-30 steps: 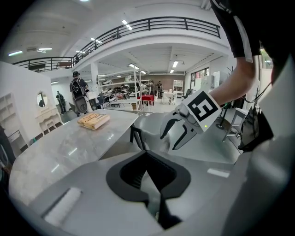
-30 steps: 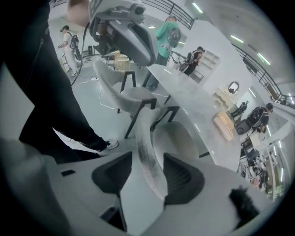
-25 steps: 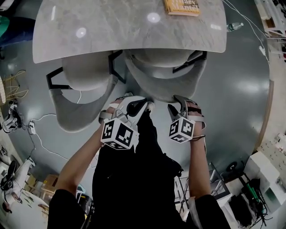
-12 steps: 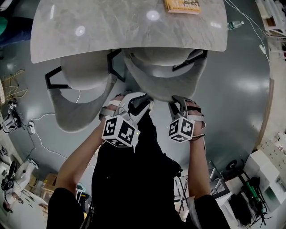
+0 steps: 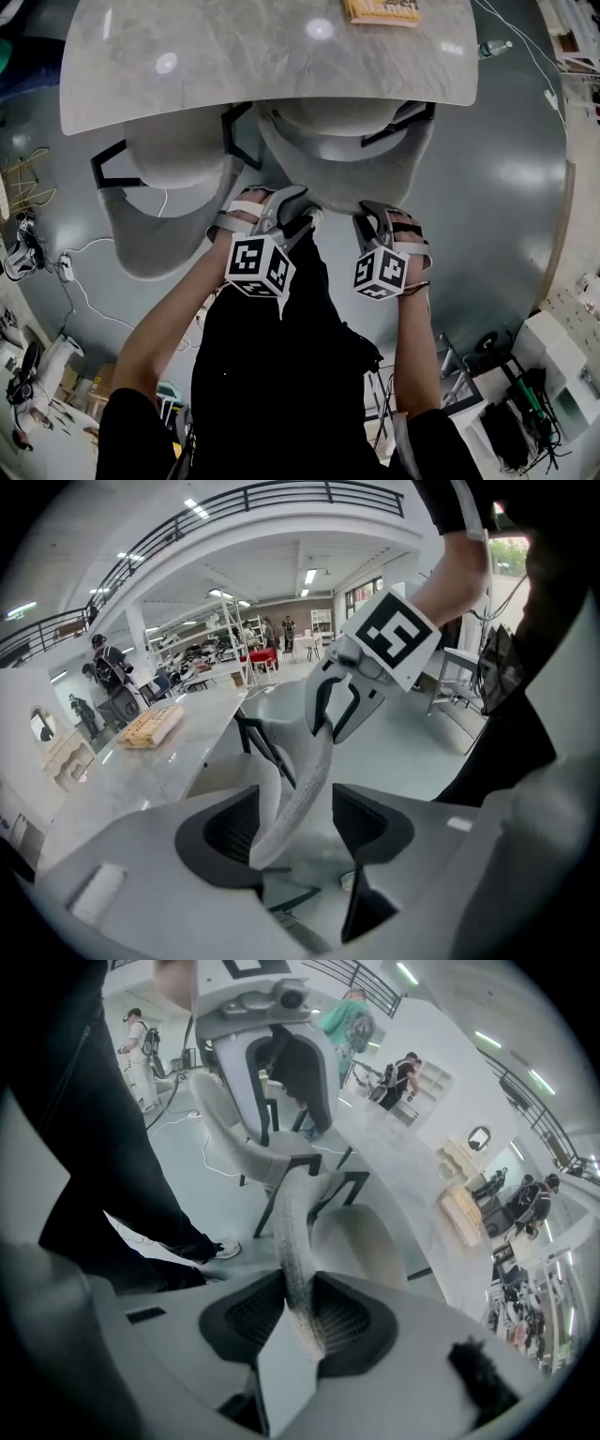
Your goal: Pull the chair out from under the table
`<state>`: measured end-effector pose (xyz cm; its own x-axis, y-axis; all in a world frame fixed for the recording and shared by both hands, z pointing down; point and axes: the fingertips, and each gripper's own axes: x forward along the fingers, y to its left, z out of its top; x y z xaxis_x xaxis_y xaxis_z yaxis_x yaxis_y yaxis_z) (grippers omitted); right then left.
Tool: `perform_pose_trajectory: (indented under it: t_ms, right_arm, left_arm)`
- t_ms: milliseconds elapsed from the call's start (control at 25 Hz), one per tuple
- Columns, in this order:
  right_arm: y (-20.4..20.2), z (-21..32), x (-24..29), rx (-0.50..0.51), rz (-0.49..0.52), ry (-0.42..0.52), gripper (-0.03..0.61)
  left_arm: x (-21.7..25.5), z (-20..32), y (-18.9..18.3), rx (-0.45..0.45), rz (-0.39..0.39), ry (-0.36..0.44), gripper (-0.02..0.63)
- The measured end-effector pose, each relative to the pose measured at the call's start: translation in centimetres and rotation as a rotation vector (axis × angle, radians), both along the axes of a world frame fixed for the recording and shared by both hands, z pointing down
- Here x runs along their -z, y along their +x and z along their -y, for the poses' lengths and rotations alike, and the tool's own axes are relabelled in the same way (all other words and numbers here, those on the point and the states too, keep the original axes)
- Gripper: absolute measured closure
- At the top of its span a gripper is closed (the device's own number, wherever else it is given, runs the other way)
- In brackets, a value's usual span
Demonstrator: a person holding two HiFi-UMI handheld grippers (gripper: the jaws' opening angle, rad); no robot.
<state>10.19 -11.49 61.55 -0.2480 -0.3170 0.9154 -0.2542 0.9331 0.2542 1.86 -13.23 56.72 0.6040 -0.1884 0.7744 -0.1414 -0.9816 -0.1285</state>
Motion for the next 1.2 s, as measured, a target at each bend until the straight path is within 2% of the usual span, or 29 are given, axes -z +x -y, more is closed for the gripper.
perform_pose_trajectory:
  t_ms: [240, 800, 1200]
  right_arm:
    - [-0.1, 0.0, 0.1, 0.004, 0.002, -0.005, 0.466]
    - [-0.2, -0.1, 0.0, 0.023, 0.006, -0.006, 0.469]
    - [-0.2, -0.2, 0.0, 0.029, 0.009, 0.001, 0.471]
  left_arm:
    - [-2.7, -0.2, 0.5, -0.107, 0.067, 0.069, 0.351]
    - [-6.5, 0.6, 1.4, -0.147, 0.123, 0.086, 0.353]
    - [-7.5, 0.5, 1.6, -0.16, 0.143, 0.099, 0.452]
